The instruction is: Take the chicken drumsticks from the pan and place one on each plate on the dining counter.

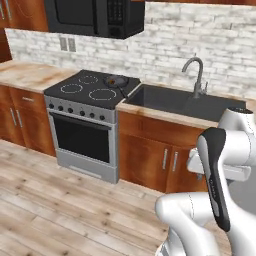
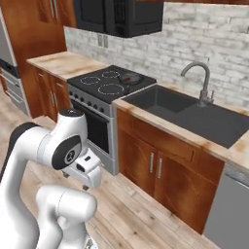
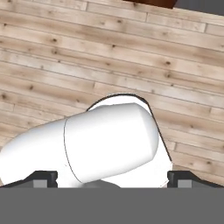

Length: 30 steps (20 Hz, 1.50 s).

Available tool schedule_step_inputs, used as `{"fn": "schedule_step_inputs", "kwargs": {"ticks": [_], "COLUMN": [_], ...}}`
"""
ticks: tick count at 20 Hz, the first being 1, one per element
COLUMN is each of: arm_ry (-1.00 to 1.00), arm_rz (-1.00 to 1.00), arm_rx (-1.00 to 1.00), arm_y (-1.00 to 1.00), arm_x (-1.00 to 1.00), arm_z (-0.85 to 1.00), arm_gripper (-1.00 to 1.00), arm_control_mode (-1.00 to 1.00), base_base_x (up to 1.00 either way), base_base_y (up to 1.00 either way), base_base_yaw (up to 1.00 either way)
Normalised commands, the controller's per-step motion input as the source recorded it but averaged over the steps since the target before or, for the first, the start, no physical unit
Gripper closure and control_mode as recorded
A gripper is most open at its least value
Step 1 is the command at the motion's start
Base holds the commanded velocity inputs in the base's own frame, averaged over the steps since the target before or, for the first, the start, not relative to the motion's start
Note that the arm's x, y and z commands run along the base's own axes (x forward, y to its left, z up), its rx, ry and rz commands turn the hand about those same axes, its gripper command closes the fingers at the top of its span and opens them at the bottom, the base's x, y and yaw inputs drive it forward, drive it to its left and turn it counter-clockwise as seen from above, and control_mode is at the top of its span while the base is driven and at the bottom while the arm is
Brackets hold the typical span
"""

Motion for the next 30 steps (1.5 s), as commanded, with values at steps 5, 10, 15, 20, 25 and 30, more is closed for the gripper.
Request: {"fn": "schedule_step_inputs", "kwargs": {"ticks": [5,10,15,20,25,30], "arm_ry": [0.00,0.00,0.00,0.00,0.00,0.00], "arm_rz": [0.00,0.00,0.00,0.00,0.00,0.00], "arm_rx": [0.00,0.00,0.00,0.00,0.00,0.00], "arm_y": [0.00,0.00,0.00,0.00,0.00,0.00], "arm_x": [0.00,0.00,0.00,0.00,0.00,0.00], "arm_z": [0.00,0.00,0.00,0.00,0.00,0.00], "arm_gripper": [-1.00,-1.00,-1.00,-1.00,-1.00,-1.00], "arm_control_mode": [1.00,1.00,1.00,1.00,1.00,1.00], "base_base_x": [0.94,0.85,0.87,0.88,0.78,0.79], "base_base_y": [0.70,0.71,0.61,0.54,0.45,0.44], "base_base_yaw": [-0.12,-0.19,-0.28,-0.34,-0.50,-0.44]}}
